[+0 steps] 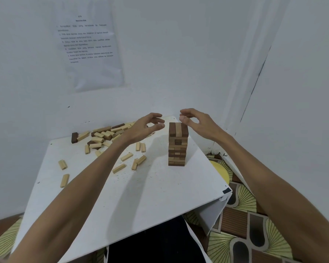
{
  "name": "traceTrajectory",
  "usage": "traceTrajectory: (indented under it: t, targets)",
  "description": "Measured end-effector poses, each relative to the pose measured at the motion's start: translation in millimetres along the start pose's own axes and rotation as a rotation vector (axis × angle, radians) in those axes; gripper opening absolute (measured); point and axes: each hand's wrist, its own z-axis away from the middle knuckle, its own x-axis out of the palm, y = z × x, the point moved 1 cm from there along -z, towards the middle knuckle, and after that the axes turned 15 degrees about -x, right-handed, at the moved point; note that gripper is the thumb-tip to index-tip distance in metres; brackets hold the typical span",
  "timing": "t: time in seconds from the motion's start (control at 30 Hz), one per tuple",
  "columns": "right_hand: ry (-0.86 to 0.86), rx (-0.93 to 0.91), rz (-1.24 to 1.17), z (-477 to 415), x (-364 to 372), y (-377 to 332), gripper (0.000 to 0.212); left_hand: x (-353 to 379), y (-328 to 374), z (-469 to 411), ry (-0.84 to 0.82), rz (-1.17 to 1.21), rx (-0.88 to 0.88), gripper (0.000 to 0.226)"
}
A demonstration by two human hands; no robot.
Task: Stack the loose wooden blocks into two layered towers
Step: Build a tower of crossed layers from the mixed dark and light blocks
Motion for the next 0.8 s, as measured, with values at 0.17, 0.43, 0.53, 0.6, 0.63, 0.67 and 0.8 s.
traceTrajectory:
  t: [0.17,0.43,0.53,0.6,0.63,0.67,0.8]
  targets:
    - [-0.149,-0.056,0.091,-12,-1,-10,0.072,-8,2,4,0.032,-0.025,0.024,0.072]
    - [-0.226,0.045,0.081,2,-6,16,0.095,16,13,-5,-0.060,-0.074,0.018,0.091]
    - [-0.198,0.069,0.032,6,-2,23,0.094,20,15,-9,-0.062,-0.055,0.029,0.091]
    - [-0.178,0.076,0.005,6,0,25,0.093,21,15,-11,-0.061,-0.059,0.036,0.091]
    - [-0.169,0.078,-0.004,6,0,26,0.093,22,15,-12,-0.062,-0.059,0.041,0.091]
    - [-0.161,0.079,-0.012,6,1,27,0.093,23,16,-13,-0.063,-0.058,0.046,0.090]
    - [-0.144,0.081,-0.027,6,2,31,0.092,28,18,-16,-0.072,-0.054,0.058,0.084]
